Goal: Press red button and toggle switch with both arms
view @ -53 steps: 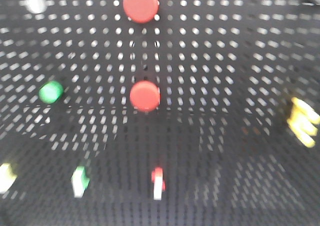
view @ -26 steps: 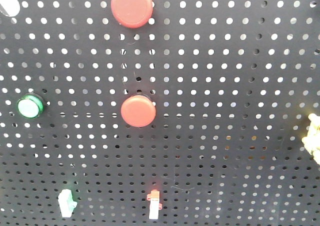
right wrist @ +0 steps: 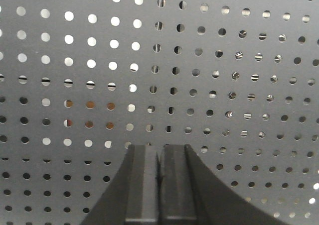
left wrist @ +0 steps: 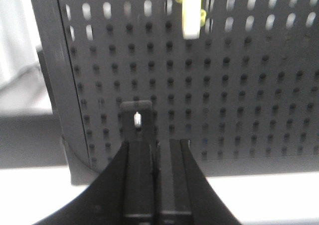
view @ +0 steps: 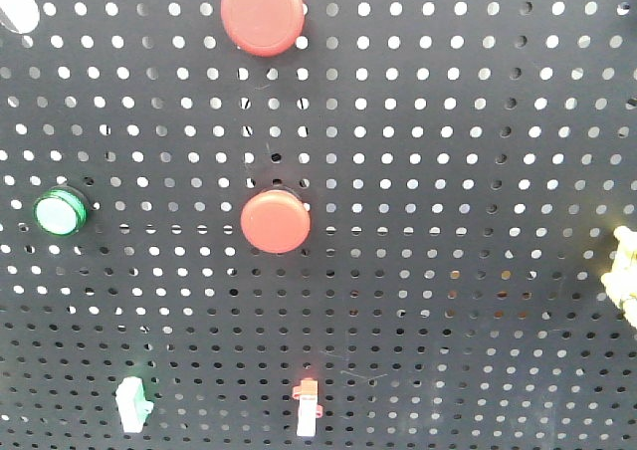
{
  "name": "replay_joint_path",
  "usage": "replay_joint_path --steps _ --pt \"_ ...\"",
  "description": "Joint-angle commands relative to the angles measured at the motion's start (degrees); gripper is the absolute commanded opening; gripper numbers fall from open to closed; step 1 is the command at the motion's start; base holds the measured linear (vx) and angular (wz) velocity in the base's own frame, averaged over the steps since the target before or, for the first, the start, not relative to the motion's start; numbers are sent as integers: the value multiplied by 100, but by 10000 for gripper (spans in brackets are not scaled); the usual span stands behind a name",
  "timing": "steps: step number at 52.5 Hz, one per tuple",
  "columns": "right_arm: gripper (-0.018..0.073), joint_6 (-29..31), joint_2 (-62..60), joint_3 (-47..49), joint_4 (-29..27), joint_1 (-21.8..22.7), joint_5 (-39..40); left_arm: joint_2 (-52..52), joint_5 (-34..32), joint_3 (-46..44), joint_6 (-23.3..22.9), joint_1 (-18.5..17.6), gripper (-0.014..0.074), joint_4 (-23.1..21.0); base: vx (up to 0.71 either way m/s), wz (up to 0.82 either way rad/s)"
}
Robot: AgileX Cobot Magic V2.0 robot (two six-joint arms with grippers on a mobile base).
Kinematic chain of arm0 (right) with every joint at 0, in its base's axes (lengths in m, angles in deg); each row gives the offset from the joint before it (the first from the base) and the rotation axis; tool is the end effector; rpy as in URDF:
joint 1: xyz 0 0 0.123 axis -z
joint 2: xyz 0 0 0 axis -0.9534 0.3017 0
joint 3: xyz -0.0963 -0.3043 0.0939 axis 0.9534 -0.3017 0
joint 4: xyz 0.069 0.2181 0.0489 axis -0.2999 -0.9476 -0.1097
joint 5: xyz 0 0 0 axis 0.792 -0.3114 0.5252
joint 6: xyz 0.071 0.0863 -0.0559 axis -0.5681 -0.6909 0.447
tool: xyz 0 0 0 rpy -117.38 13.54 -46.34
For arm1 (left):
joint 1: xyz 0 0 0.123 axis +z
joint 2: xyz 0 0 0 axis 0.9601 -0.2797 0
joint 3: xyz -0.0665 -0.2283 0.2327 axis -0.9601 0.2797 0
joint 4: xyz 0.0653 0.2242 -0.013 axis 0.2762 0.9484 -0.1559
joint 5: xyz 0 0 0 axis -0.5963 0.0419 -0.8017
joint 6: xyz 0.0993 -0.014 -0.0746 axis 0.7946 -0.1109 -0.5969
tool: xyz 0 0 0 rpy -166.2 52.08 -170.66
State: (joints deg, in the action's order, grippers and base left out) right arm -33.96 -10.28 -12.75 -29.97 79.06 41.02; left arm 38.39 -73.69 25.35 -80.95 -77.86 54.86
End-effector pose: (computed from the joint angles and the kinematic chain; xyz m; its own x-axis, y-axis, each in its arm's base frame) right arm 0.0240 -0.0026 0.2099 0.0853 -0.1298 -0.9879 0.1251 0.9850 -0.1186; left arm 0.0245 -0.0016 0.1970 -0.0028 0.0261 -0.9997 0.0708 0.9972 0.0258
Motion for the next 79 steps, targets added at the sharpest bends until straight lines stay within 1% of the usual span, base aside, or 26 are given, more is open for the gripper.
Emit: replay_joint_path --steps 1,4,7,11,14,23,31,36,42,48,50,53,55,56,57,59,60,61,65,66,67,68,70,72,75,79 --pt "0 50 -93 -27 63 38 787 88 -909 135 -25 6 1 13 0 0" --pt "0 10 -93 1 42 38 1187 88 -1247 97 -25 6 1 13 0 0" --pt "0 -284 -93 72 16 38 1452 88 -1536 30 -35 6 1 6 0 0" --pt "0 -728 -93 316 48 38 1421 88 -1801 -168 -40 6 1 1 0 0" --pt "0 -849 -93 623 99 38 1183 82 -1812 -422 -42 6 1 1 0 0" --pt "0 -861 118 1735 105 38 283 -290 -1737 -1825 -42 6 1 6 0 0" --pt "0 -861 573 2398 42 38 225 -1320 -1639 -3386 -42 6 1 11 0 0" --pt "0 -872 889 2629 26 38 225 -2101 -1271 -4459 -47 6 1 11 0 0" --pt "0 -1083 1192 2730 -192 38 235 -2994 -494 -5608 -47 6 1 -102 0 0" --pt "0 -1460 1394 2728 -664 38 223 -3718 430 -6472 -13 0 1 -610 0 0" --pt "0 -1536 1432 2728 -817 38 223 -3912 757 -6724 96 -13 1 -822 0 0" --pt "0 -1604 1460 2728 -961 38 230 -4205 1177 -7077 530 -82 1 -1184 0 0" --pt "0 -1604 1465 2728 -997 38 230 -4381 1409 -7273 945 -167 1 -1514 0 0" --pt "0 -1604 1472 2728 -996 38 230 -4447 1499 -7348 1252 -207 1 -1662 0 0" --pt "0 -1604 1472 2728 -996 38 230 -4513 1590 -7456 1475 -251 1 -1912 0 0" --pt "0 -1604 1472 2728 -989 38 230 -4704 1874 -7623 2081 -385 1 -2390 0 0" --pt "0 -1604 1472 2728 -984 38 230 -4764 1982 -7688 2483 -431 1 -2596 0 0" --pt "0 -1604 1472 2728 -969 38 230 -4856 2153 -7781 2763 -499 1 -2913 0 0" --pt "0 -1598 1479 2728 -946 38 230 -5139 2821 -8052 4292 -712 1 -4010 0 0" --pt "0 -1598 1479 2728 -946 38 221 -5191 2978 -8101 4760 -751 1 -4229 0 0" --pt "0 -1598 1479 2728 -946 38 213 -5244 3135 -8168 5061 -788 1 -4555 0 0" --pt "0 -1593 1479 2728 -946 38 214 -5332 3368 -8210 5481 -838 1 -4767 0 0" --pt "0 -1593 1479 2728 -946 38 214 -5468 3731 -8297 6080 -914 1 -5279 0 0" --pt "0 -1587 1479 2728 -946 38 214 -5586 4035 -8375 6499 -972 1 -5754 0 0" --pt "0 -1580 1479 2728 -946 38 214 -5736 4253 -8471 6829 -1043 1 -6331 0 0" --pt "0 -1532 1479 2728 -946 38 192 -5877 4194 -8553 6988 -1116 1 -6614 0 0"
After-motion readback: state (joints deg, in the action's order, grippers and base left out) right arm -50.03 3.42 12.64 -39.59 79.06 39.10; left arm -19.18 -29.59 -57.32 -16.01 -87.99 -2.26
